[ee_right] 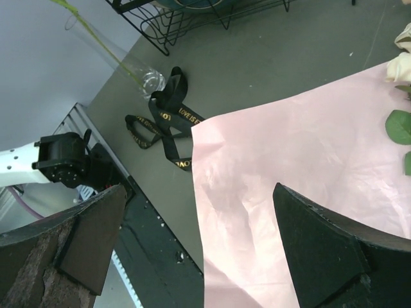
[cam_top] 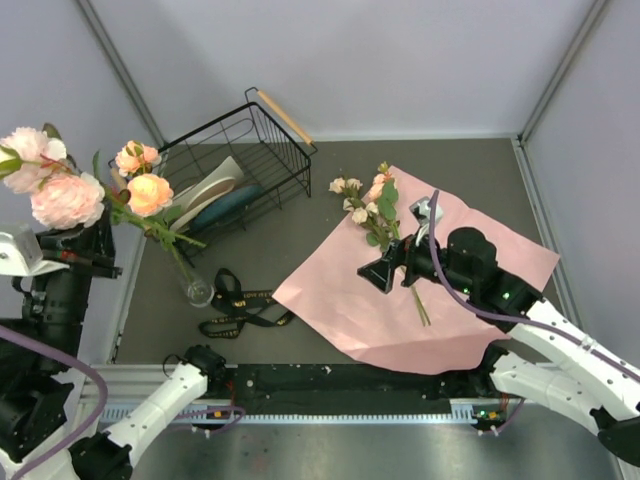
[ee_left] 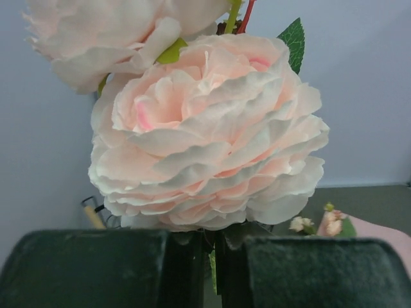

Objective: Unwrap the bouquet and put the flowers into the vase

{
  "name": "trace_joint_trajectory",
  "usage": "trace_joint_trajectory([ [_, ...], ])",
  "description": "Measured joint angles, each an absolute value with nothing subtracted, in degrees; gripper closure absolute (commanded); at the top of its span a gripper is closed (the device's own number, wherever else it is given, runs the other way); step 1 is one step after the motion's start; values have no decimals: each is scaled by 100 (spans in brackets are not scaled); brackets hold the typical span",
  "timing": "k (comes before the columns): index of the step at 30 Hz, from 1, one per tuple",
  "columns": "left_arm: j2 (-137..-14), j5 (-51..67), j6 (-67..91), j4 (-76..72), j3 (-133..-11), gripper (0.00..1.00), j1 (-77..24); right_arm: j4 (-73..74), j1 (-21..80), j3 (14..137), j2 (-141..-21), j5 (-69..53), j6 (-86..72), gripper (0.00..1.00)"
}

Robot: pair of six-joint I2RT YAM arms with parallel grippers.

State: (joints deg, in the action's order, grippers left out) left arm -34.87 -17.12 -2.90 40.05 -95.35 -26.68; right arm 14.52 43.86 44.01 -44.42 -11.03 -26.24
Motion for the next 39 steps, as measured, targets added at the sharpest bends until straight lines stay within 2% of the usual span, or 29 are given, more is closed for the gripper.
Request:
trace_joint_trajectory([
  [7,-3253,-3055,-908,4180,-9196,100,-2668,1328,4386,4399,-4528,-1319,-2724,2],
  [15,-3251,-3531,-1179,4174,-9166,100,-2668,1260,4386,4392,-4528,-1411,-2814,2],
  [39,-3542,-3326,-1068,4150,-9478,100,-2668,1157,4386,4351,-4528,-1485,-2919,2],
])
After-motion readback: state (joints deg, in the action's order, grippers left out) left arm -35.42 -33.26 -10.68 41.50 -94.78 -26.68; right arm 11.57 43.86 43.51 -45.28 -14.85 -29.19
